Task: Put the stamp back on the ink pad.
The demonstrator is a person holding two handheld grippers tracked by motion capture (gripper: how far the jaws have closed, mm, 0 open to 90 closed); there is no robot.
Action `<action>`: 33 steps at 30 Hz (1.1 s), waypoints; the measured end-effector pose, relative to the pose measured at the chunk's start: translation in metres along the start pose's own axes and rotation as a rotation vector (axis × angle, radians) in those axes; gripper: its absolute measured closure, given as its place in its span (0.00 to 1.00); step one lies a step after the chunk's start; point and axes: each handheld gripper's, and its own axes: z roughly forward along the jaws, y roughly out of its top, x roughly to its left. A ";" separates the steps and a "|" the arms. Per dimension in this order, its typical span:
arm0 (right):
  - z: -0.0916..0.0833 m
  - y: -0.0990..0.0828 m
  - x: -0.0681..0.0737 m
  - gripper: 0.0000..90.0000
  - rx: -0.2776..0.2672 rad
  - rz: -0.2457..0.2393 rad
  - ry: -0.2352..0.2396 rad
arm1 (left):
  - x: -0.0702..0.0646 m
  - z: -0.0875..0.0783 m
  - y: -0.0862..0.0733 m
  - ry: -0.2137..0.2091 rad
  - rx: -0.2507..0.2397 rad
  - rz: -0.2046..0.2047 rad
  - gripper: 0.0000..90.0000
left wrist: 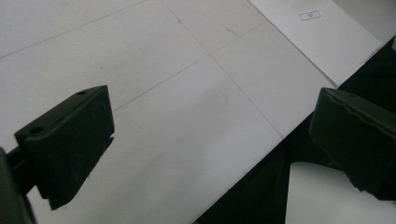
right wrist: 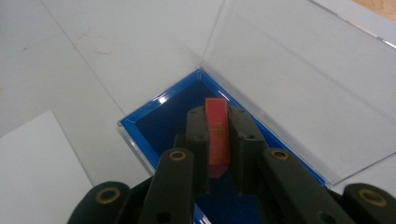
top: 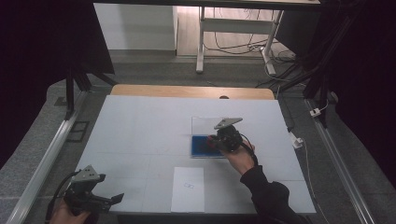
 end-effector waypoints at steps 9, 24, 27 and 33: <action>0.011 -0.002 -0.003 0.88 0.026 0.002 -0.015 | 0.000 0.000 0.000 0.001 0.000 0.000 0.01; 0.015 -0.003 -0.004 0.88 0.048 0.019 -0.004 | 0.000 0.000 0.000 0.000 0.001 -0.001 0.01; 0.015 -0.003 -0.003 0.82 0.040 0.018 -0.006 | 0.000 0.000 0.000 -0.001 0.000 -0.001 0.01; 0.008 -0.001 -0.004 0.75 0.007 0.037 -0.010 | 0.000 0.000 0.000 -0.001 0.000 -0.001 0.01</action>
